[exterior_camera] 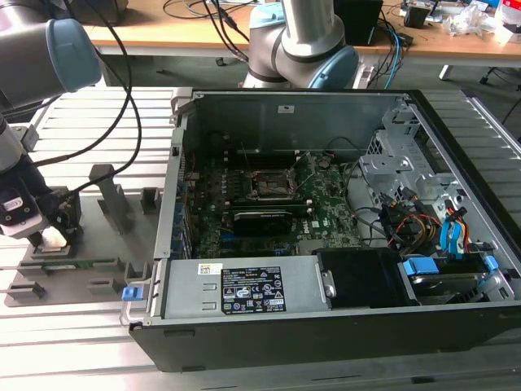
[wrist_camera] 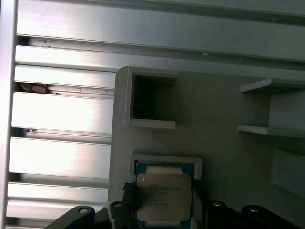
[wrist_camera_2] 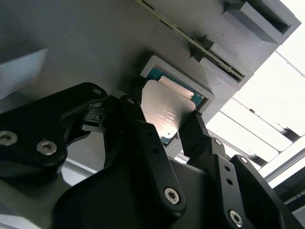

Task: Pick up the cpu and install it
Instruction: 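Pick up the cpu and move it towards the insertion slot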

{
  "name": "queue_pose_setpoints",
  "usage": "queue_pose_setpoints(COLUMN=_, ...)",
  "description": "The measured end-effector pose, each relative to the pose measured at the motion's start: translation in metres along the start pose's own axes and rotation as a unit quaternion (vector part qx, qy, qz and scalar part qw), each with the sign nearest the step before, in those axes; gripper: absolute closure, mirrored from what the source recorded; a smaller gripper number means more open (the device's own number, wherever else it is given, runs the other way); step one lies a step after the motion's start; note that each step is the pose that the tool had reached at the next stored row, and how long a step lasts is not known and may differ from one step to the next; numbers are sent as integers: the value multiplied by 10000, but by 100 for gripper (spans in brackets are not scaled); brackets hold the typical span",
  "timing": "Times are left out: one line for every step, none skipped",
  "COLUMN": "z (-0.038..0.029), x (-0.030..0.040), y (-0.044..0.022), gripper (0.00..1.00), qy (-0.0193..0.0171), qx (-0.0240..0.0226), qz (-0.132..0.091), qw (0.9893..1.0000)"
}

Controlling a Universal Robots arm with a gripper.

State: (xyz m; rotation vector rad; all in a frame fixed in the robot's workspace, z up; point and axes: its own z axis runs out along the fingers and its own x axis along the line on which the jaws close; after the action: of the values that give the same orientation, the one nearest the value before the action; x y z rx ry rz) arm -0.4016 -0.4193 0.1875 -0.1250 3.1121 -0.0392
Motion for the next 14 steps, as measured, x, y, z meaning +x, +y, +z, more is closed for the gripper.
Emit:
queue_pose_setpoints(z=0, x=0, y=0, gripper=45, qy=0, qx=-1, qz=0, qw=10000)
queue_pose_setpoints(z=0, x=0, y=0, gripper=45, qy=0, qx=-2, qz=0, qw=10000)
queue_pose_setpoints(z=0, x=0, y=0, gripper=45, qy=0, qx=-2, qz=0, qw=10000)
queue_pose_setpoints(z=0, x=0, y=0, gripper=45, qy=0, qx=-3, qz=0, qw=10000)
queue_pose_setpoints(z=0, x=0, y=0, gripper=45, qy=0, qx=-4, qz=0, qw=10000)
queue_pose_setpoints(z=0, x=0, y=0, gripper=45, qy=0, qx=-5, qz=0, qw=10000)
queue_pose_setpoints(z=0, x=0, y=0, gripper=45, qy=0, qx=-6, qz=0, qw=10000)
queue_pose_setpoints(z=0, x=0, y=0, gripper=45, qy=0, qx=-6, qz=0, qw=10000)
queue_pose_setpoints(z=0, x=0, y=0, gripper=45, qy=0, qx=-7, qz=0, qw=10000)
queue_pose_setpoints(z=0, x=0, y=0, gripper=45, qy=0, qx=-8, qz=0, qw=10000)
queue_pose_setpoints(z=0, x=0, y=0, gripper=45, qy=0, qx=-9, qz=0, qw=10000)
queue_pose_setpoints(z=0, x=0, y=0, gripper=45, qy=0, qx=-9, qz=0, qw=10000)
queue_pose_setpoints(z=0, x=0, y=0, gripper=45, qy=-1, qx=-10, qz=0, qw=10000)
queue_pose_setpoints(z=0, x=0, y=0, gripper=45, qy=0, qx=-12, qz=0, qw=10000)
